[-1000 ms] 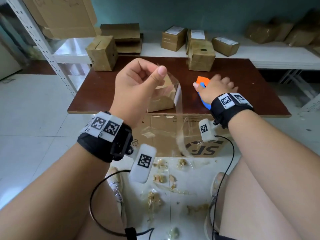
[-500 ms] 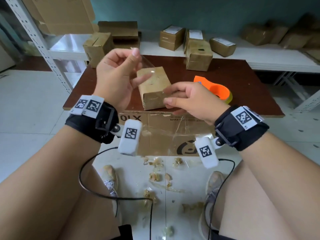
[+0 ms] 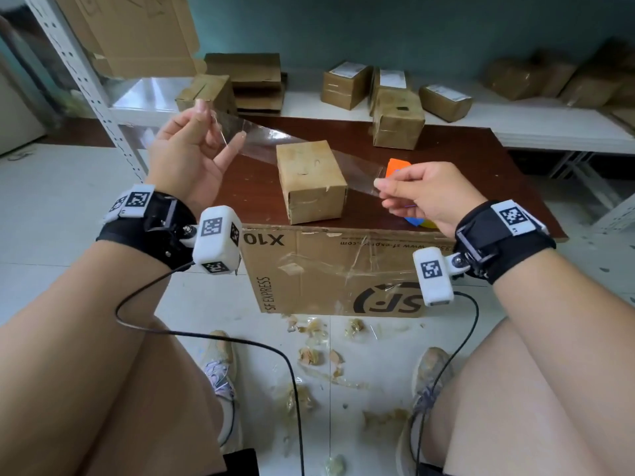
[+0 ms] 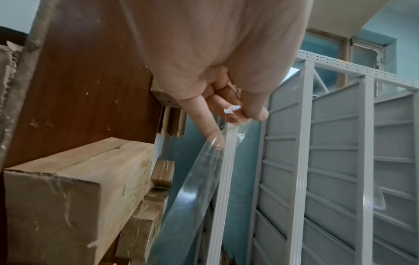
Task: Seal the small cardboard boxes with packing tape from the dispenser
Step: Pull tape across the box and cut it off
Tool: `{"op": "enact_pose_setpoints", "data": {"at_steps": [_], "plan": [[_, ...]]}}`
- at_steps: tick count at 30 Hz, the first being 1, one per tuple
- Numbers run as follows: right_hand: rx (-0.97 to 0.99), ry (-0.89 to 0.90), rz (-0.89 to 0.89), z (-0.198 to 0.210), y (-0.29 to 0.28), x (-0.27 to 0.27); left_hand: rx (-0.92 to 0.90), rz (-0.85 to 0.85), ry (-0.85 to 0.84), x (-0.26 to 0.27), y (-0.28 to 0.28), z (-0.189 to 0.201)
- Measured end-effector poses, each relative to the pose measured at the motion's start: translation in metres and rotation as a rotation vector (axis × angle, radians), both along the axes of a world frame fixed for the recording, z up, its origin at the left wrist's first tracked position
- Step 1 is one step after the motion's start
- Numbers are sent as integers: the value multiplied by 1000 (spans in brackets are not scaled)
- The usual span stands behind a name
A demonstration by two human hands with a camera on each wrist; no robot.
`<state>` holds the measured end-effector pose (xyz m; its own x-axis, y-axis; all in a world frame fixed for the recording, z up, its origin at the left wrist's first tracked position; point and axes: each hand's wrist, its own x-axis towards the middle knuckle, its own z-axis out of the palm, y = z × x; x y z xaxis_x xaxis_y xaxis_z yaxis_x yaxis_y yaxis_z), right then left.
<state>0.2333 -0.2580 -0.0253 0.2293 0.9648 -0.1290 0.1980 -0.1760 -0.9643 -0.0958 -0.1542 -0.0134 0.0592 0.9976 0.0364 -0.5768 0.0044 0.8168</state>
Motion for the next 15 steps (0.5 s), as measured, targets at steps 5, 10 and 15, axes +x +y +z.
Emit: {"op": "enact_pose_setpoints", "data": {"at_steps": [5, 10, 15], "plan": [[26, 252, -136, -6, 23, 8, -91, 3, 10, -2, 9, -10], [71, 372, -234, -10, 41, 5, -148, 60, 86, 6, 12, -20], [160, 412, -216, -9, 62, -4, -206, 258, 118, 7, 19, -25]]}}
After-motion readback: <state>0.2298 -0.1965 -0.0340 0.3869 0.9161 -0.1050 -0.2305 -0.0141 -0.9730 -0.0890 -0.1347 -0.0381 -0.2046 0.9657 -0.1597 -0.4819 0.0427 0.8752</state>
